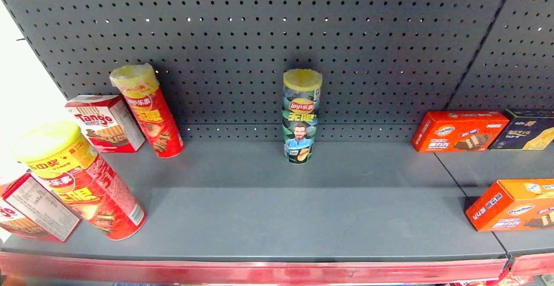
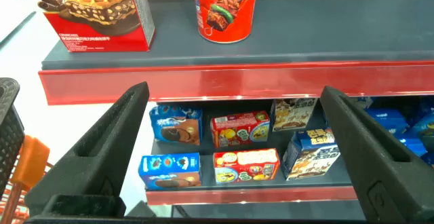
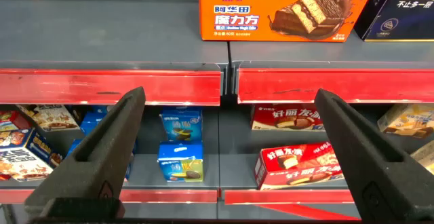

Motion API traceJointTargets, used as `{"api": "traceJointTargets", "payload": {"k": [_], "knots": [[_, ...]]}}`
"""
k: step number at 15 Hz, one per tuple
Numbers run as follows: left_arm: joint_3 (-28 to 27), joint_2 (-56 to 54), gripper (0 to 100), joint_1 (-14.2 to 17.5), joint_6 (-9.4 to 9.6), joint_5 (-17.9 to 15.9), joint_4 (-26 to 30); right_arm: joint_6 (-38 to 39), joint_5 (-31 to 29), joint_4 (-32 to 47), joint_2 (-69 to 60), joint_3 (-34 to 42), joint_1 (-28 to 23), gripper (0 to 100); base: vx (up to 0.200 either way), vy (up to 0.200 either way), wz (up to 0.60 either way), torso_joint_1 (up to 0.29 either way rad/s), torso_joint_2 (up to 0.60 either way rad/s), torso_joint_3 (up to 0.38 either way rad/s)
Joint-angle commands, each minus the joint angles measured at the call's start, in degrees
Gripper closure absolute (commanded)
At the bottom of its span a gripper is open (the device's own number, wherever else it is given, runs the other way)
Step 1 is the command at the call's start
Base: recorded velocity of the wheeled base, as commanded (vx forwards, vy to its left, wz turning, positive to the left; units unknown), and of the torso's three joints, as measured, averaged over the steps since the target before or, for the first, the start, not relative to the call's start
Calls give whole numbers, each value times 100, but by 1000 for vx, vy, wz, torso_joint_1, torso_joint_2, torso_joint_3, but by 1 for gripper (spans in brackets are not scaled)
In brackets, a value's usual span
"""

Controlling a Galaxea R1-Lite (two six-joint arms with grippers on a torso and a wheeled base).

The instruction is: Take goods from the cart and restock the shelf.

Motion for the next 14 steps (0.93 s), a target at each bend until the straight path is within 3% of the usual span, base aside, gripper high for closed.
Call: {"api": "traceJointTargets", "payload": {"k": [1,5,14], "knots": [[0,8,0,1,-1,-6,-7,-8,1,-4,6,0,-2,0,0,0,0,0,0,0],[0,8,0,1,-1,3,-7,1,-8,-4,6,0,-2,0,0,0,0,0,0,0],[0,8,0,1,8,3,-7,-8,-8,-4,6,0,-2,0,0,0,600,3,-1,4]]}}
